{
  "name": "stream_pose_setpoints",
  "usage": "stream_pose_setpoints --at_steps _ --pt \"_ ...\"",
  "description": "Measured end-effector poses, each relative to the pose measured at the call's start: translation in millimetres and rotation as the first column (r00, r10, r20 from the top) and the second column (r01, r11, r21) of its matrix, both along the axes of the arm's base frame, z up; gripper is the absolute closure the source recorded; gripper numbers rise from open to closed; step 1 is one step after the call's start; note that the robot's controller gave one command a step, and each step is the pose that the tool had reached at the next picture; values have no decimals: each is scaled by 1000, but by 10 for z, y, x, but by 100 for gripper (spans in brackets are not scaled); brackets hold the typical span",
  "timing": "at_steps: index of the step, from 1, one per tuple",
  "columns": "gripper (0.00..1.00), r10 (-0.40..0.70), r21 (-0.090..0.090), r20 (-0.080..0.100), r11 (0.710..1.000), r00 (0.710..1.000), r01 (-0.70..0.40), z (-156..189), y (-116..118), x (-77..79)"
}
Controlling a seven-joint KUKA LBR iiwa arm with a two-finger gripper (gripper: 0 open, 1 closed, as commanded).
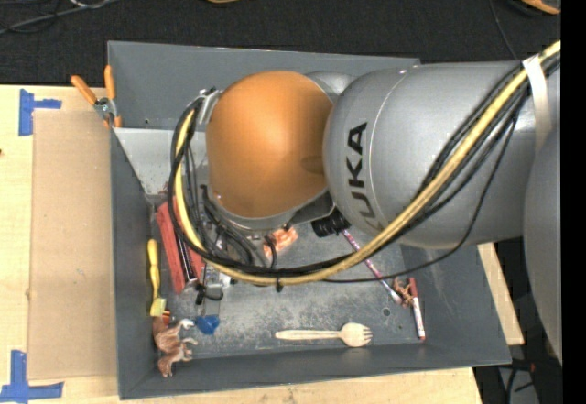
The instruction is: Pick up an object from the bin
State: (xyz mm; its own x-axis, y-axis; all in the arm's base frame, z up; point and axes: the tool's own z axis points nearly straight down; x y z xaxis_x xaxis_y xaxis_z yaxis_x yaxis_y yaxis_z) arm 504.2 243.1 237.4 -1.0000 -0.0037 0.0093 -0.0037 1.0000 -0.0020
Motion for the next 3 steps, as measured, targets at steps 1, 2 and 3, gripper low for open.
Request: stream_pose_setpoints --at_steps 1,2,3 --pt "0 -6 2 8 1000 1000 6 43 -20 23" --pt "0 108 2 9 994 994 -108 -620 -194 272" --pt "0 230 4 18 973 973 -230 -1573 -540 577"
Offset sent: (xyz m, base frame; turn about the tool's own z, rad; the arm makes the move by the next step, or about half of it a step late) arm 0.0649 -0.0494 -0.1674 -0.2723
